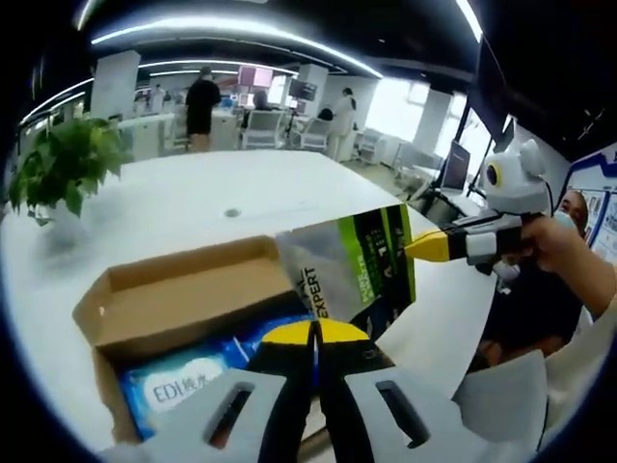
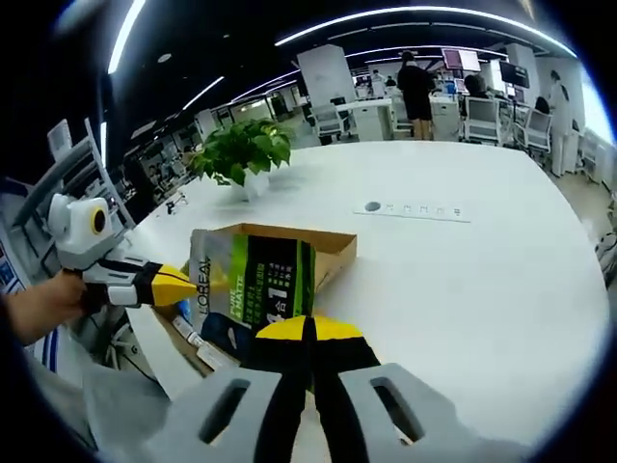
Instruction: Operate the shoe box by opening the lid, removing the specified soft item, and placing it in the target area until the item is outside and the box remains undamaged.
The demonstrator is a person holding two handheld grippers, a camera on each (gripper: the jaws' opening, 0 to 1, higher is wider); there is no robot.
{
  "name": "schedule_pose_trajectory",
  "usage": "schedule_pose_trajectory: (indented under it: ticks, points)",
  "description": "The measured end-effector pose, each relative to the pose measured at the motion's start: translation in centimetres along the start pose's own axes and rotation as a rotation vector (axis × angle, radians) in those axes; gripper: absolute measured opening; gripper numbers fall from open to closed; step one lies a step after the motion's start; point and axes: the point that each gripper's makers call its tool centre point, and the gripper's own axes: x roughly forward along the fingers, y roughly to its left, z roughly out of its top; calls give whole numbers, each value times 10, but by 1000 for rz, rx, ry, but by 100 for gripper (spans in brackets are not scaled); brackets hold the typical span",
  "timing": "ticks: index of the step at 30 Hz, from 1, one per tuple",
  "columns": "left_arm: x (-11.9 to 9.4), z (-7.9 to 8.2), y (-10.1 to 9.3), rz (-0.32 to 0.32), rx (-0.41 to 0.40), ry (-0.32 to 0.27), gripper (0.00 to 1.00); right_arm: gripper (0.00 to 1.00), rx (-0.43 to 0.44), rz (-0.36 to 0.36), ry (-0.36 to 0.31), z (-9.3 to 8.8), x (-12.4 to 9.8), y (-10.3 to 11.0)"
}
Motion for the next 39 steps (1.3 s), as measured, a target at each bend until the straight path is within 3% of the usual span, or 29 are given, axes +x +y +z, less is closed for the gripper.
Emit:
schedule_pose_trajectory:
  ticks: [8,21,39]
  points:
    - [22,-1,-20,-26,53,37,0,0,16,-44,13,-7,-12,-27]
    - [52,-9,-41,-59,74,81,0,0,33,-107,52,-22,-20,-59]
    - [90,-20,-55,-92,86,149,0,0,51,-166,102,-38,-20,-95]
